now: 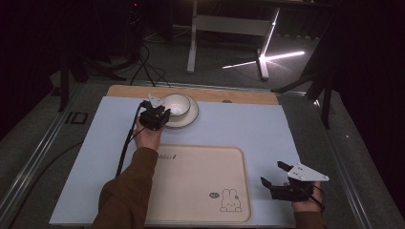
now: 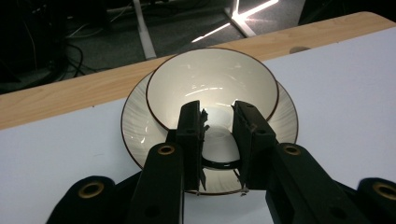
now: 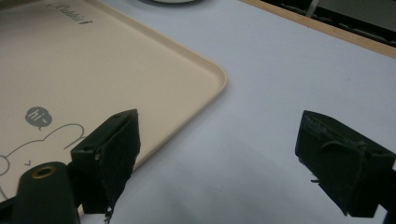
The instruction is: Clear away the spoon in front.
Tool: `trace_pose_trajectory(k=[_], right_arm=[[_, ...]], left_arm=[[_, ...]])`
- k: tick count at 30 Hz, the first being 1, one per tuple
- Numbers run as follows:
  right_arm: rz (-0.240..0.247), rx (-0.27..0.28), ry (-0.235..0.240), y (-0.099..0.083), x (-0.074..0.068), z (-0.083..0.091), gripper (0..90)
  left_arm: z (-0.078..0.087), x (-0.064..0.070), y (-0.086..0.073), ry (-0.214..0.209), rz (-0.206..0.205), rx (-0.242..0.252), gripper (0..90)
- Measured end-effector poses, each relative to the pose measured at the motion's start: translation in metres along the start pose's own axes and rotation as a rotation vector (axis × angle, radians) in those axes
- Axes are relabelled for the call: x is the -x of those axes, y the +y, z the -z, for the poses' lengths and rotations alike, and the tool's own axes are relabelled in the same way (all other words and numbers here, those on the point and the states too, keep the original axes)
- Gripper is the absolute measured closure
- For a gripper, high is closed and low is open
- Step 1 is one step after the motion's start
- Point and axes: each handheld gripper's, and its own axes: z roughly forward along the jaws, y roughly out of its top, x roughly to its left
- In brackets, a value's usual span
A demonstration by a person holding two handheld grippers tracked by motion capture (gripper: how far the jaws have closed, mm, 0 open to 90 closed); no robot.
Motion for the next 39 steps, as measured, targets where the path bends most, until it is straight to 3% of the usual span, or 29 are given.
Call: trace_pose_trajectory(k=[11, 27, 39], right_arm=[[0.002, -0.001, 0.000, 0.000, 0.000, 0.000, 13.8], [0.001, -0.001, -0.002, 0.000, 0.000, 0.000, 13.8], [0.004, -0.004, -0.003, 0.000, 0.000, -0.001, 13.8]], left_arm=[[0.020, -0.003, 0.007, -0.027, 0.014, 0.020, 73.7], [0.052, -0.010, 0.014, -0.032, -0.005, 0.046, 73.7], [0.076, -0.017, 0.002, -0.028, 0.004, 0.045, 73.7]])
